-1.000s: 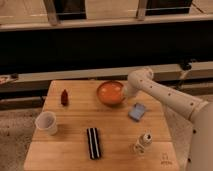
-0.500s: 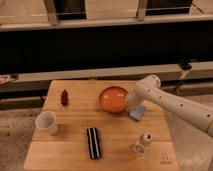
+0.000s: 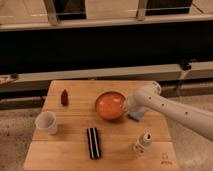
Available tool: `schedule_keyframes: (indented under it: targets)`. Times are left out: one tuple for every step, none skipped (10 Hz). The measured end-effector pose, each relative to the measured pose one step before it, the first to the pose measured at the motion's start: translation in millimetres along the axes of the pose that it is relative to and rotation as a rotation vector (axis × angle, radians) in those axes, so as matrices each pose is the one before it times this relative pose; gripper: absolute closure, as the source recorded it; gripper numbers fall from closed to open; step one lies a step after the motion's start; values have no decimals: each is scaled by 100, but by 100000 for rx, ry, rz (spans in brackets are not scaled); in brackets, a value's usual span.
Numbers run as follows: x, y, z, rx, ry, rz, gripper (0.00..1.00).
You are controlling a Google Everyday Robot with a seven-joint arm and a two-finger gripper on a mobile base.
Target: Drag the ceramic bowl in a circle
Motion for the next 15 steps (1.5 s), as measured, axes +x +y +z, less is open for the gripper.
schedule_keyframes:
  targets:
    - [-909,-456,80,1052,-840,-783,100]
    - [-1174,-584,169,1245,-1185,-1064,100]
    - [-1208,-763,310,1393,-1458,-1312,100]
    - [-672,-472,307,598,-1035,-931,100]
    - [-934,-1055,508,736,-1477,-1944,100]
    - [-527,-1007,467,377,-1030,-1870,100]
    - [-528,-1190,543,253,-1173,-2304,100]
    - [-350,-1089,439,217,-845,-2149,100]
    - [-170,-1120,392,205,-628,-2036,100]
    - [-125,-1706,517,455,-765,-2780,100]
    - [18,-1015,263,397,-483,-1601,100]
    - [237,-842,135,305,-254,-1688,100]
    - [365,-686,5,603,122,-920,100]
    - [602,-970,-115,1039,341,-1000,100]
    - [535,-606,-136,712,424,-492,100]
